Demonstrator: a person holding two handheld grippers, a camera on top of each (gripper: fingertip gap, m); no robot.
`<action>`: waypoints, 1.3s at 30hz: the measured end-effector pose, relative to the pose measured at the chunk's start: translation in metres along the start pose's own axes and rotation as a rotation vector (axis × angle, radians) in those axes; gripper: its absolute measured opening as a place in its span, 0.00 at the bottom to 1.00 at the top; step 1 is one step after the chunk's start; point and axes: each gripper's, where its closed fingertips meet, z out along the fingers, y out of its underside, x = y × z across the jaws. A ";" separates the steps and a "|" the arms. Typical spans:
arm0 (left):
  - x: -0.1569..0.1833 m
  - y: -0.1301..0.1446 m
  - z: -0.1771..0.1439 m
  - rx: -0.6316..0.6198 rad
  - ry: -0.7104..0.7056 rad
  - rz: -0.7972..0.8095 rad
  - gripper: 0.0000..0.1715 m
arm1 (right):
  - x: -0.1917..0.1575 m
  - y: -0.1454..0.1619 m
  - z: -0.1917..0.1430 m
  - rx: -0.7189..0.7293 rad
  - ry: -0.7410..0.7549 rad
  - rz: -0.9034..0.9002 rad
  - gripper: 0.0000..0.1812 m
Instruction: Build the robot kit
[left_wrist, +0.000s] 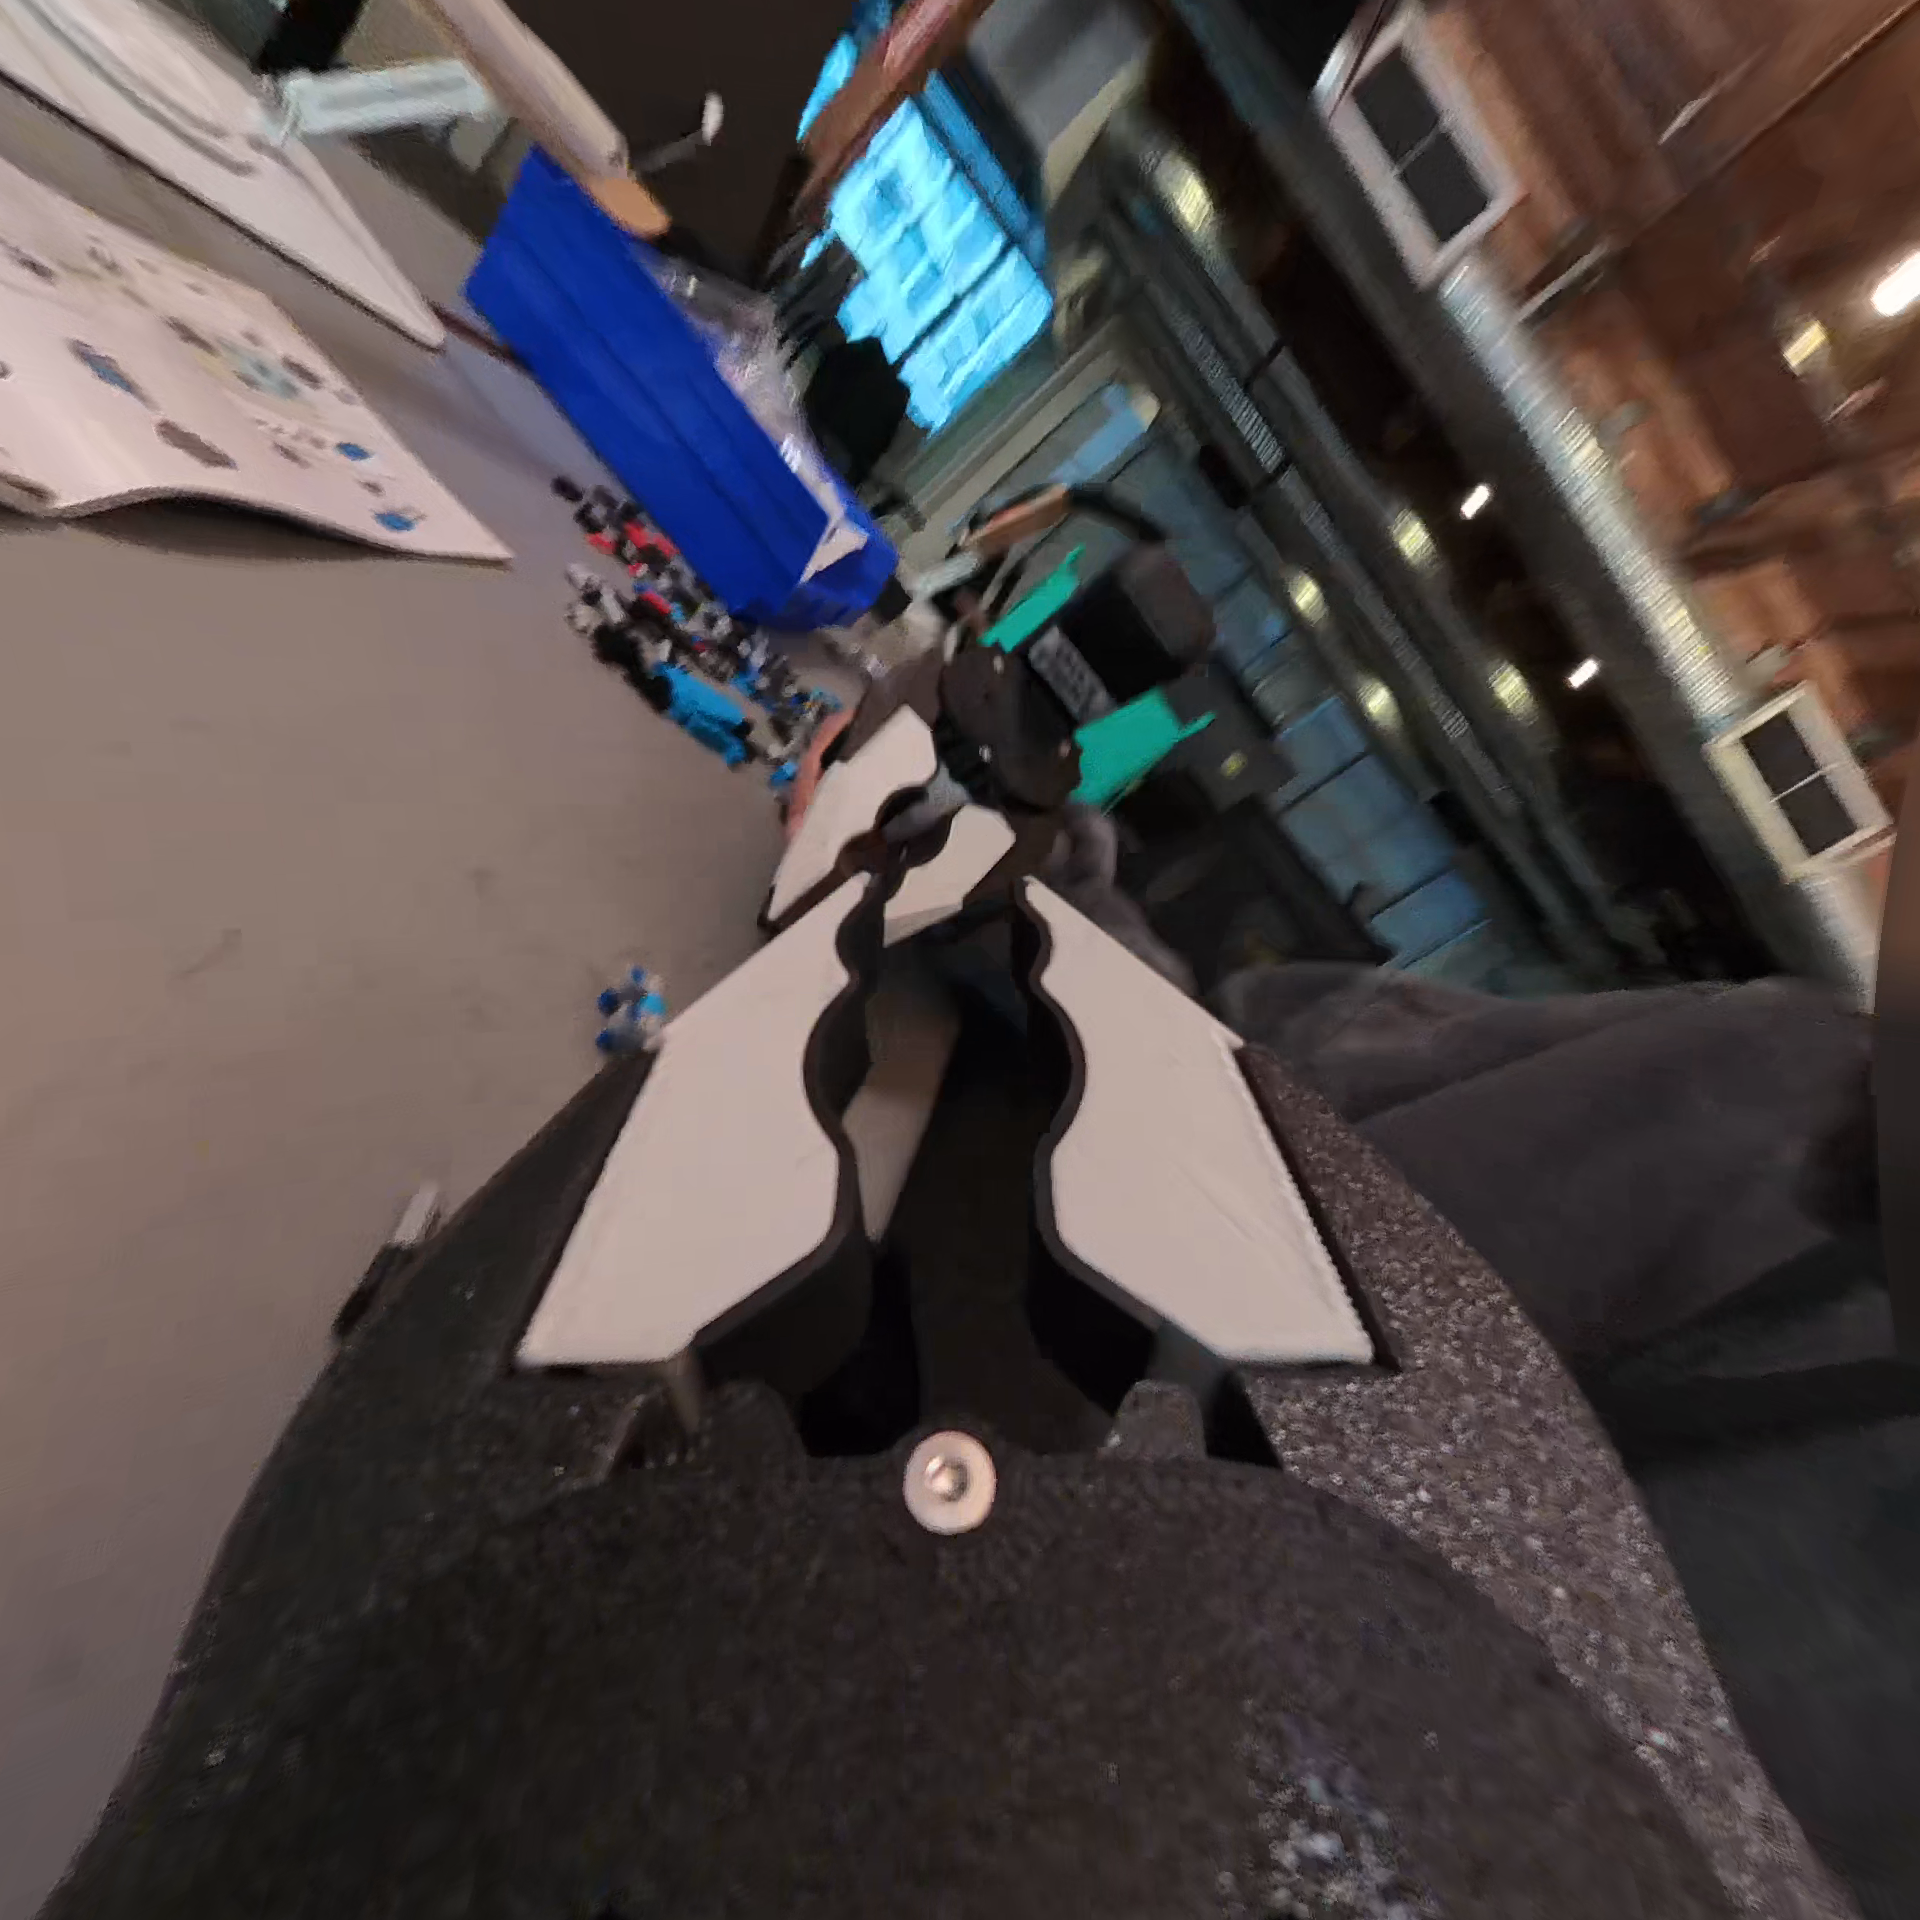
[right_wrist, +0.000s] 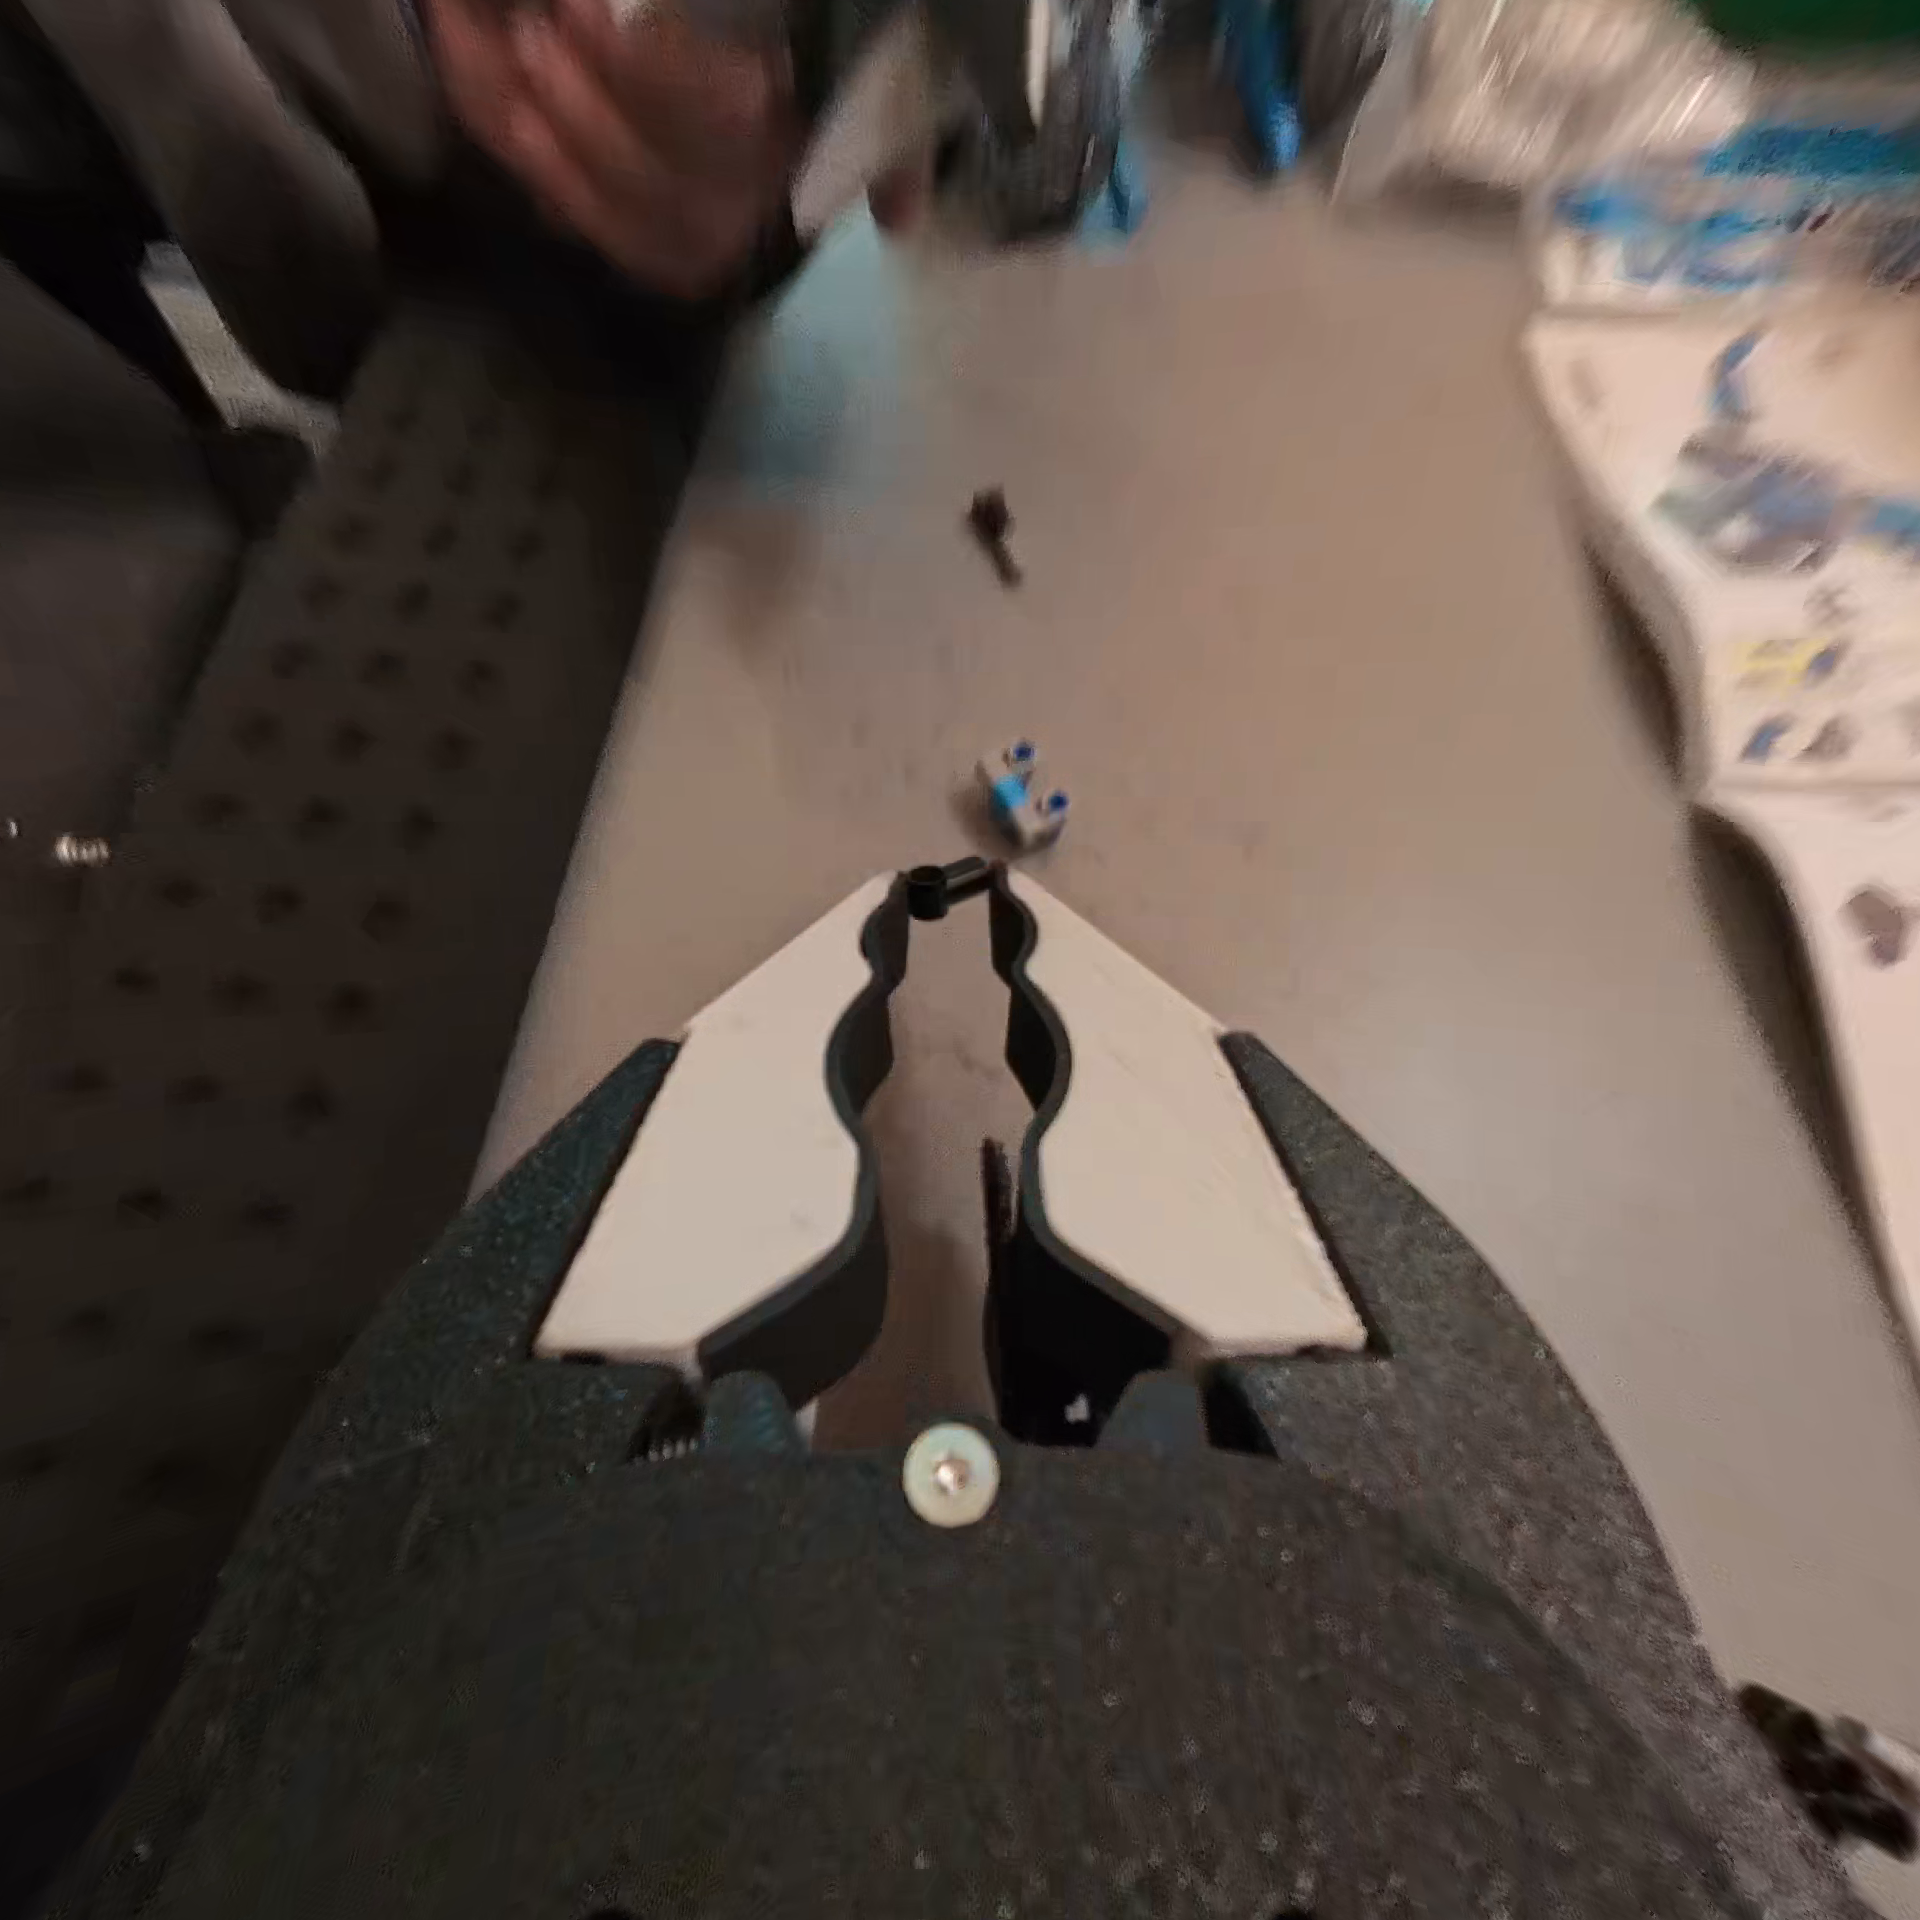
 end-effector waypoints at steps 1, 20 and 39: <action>-0.003 0.009 -0.003 -0.073 -0.047 0.038 0.13 | -0.001 0.009 0.005 -0.038 -0.016 0.010 0.08; -0.099 0.063 -0.049 -0.684 -0.565 0.584 0.15 | 0.017 -0.011 0.026 0.052 0.034 -0.098 0.21; -0.089 0.083 0.004 -0.697 -0.390 0.691 0.04 | 0.018 0.010 0.047 -0.084 -0.176 0.161 0.06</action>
